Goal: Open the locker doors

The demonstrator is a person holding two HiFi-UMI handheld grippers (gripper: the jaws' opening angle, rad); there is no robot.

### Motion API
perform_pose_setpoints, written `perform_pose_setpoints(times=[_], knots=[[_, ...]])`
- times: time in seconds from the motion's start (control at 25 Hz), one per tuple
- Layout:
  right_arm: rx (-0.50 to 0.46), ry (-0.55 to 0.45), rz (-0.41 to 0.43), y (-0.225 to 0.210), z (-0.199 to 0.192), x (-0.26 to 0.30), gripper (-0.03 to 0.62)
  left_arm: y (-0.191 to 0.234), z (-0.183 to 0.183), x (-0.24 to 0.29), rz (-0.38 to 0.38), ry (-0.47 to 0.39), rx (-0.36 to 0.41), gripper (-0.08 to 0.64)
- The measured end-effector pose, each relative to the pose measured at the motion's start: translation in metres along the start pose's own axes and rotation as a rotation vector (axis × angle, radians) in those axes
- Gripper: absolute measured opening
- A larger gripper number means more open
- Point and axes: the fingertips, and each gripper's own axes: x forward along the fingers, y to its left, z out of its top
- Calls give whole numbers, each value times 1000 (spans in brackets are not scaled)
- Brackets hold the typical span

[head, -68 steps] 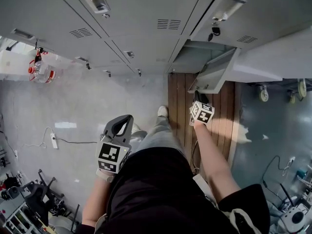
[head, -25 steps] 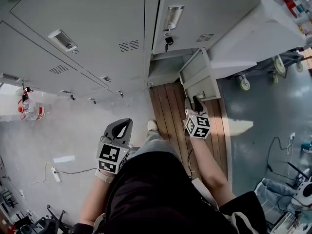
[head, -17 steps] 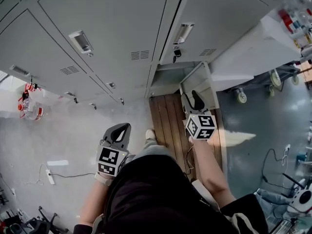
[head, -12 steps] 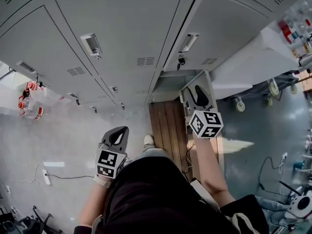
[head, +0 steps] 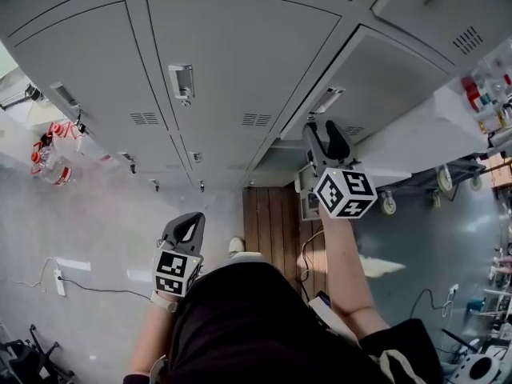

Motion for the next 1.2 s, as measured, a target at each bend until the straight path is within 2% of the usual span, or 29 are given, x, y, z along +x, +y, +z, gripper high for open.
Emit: perform_pose_setpoints(times=[0.28, 0.6, 0.84, 1.2], knots=[[-41, -26, 31, 10, 26, 32, 256, 12, -5, -1, 56, -19, -42, 18], [-28, -27, 35, 10, 32, 52, 261, 21, -3, -3, 96, -21, -69, 18], [-31, -32, 7, 8, 32, 58, 259, 28, -8, -5, 116, -19, -85, 18], [-31, -35, -67, 6, 30, 42, 233, 32, -14, -9, 95, -9, -85, 18]])
